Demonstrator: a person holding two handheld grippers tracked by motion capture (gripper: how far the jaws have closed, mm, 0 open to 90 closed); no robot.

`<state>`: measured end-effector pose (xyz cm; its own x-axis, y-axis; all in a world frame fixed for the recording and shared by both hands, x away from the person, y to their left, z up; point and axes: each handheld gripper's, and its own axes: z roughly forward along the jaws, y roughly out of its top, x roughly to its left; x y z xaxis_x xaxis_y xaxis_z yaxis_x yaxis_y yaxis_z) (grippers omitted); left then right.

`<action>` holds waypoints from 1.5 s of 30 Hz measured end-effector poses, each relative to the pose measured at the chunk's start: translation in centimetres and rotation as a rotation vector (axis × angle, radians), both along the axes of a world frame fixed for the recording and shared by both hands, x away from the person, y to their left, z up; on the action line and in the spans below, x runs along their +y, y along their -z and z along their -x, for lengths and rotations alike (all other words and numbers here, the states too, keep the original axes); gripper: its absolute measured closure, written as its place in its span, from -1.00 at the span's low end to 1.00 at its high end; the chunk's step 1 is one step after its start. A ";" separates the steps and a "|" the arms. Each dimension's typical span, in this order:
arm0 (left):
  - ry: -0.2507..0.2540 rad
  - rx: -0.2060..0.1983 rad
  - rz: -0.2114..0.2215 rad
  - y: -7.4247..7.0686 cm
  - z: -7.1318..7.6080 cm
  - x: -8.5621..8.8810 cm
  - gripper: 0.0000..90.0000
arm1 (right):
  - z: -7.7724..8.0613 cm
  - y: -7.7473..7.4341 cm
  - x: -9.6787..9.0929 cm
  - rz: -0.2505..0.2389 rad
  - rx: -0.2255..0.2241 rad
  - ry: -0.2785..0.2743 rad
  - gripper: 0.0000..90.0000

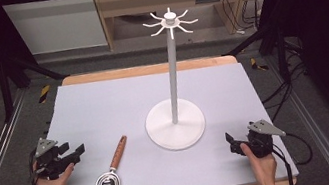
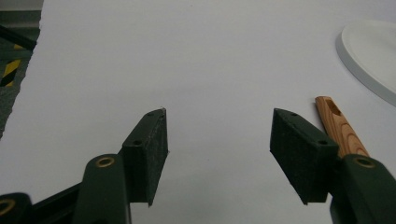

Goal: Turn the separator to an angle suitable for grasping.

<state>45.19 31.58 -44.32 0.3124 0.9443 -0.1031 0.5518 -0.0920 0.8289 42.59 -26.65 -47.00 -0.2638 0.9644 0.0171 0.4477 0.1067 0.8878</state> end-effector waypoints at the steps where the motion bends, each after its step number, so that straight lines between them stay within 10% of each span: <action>1: 0.007 -0.003 -0.001 -0.2 0.1 -0.1 -0.19 | 0.0 0.0 0.0 0.000 0.000 -0.002 -0.89; 24: 0.157 0.010 -0.041 -2.8 1.3 -4.2 0.01 | 0.0 0.0 -0.2 0.016 0.014 -0.004 -0.88; 45: 0.258 0.082 -0.125 -2.1 1.0 -8.2 0.13 | -0.1 0.2 -0.2 0.020 0.029 -0.011 -0.88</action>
<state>44.22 23.35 -42.22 0.5389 0.8420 -0.0256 0.5619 -0.3367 0.7556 42.70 -26.86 -47.16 -0.2740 0.9617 0.0056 0.4716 0.1293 0.8723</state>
